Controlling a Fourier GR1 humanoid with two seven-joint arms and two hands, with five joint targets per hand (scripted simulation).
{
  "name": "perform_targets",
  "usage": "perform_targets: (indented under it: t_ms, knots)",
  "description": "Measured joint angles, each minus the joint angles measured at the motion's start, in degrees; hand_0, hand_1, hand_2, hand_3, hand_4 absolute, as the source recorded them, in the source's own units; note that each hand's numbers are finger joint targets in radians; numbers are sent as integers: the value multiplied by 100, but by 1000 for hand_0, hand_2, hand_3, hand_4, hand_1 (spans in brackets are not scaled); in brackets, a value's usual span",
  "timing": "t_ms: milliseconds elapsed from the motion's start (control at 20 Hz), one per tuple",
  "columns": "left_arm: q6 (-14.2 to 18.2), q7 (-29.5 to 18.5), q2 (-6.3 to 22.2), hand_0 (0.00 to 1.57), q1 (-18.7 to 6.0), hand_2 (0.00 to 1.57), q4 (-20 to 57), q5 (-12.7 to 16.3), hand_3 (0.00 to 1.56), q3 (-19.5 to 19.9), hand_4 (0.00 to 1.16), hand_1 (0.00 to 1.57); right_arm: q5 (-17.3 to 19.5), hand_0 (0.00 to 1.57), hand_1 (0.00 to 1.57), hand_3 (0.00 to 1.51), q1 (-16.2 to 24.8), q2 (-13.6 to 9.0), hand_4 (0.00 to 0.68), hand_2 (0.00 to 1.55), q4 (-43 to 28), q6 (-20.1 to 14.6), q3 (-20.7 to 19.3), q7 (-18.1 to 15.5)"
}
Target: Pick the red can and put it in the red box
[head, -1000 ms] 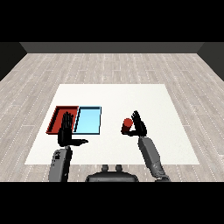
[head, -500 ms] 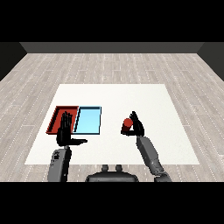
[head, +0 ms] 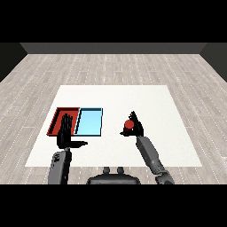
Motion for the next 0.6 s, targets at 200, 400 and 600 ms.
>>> perform_targets:
  t_ms: [200, 400, 600]
  knots:
    - [27, 104, -45, 0, 71, 0, -179, 2, 0, -71, 0, 0, 0, 0, 0, 0, -76, 27, 0, 0, 4, -176, 159, 41]
    - [17, 105, -77, 0, 76, 0, -217, 32, 0, -97, 0, 0, -56, 0, 0, 0, -260, 30, 0, 0, 179, -231, 190, 24]
    - [-50, -2, -43, 0, 108, 0, -150, 48, 0, -57, 0, 0, -20, 0, 0, 0, -271, 35, 0, 0, 201, -255, 155, 164]
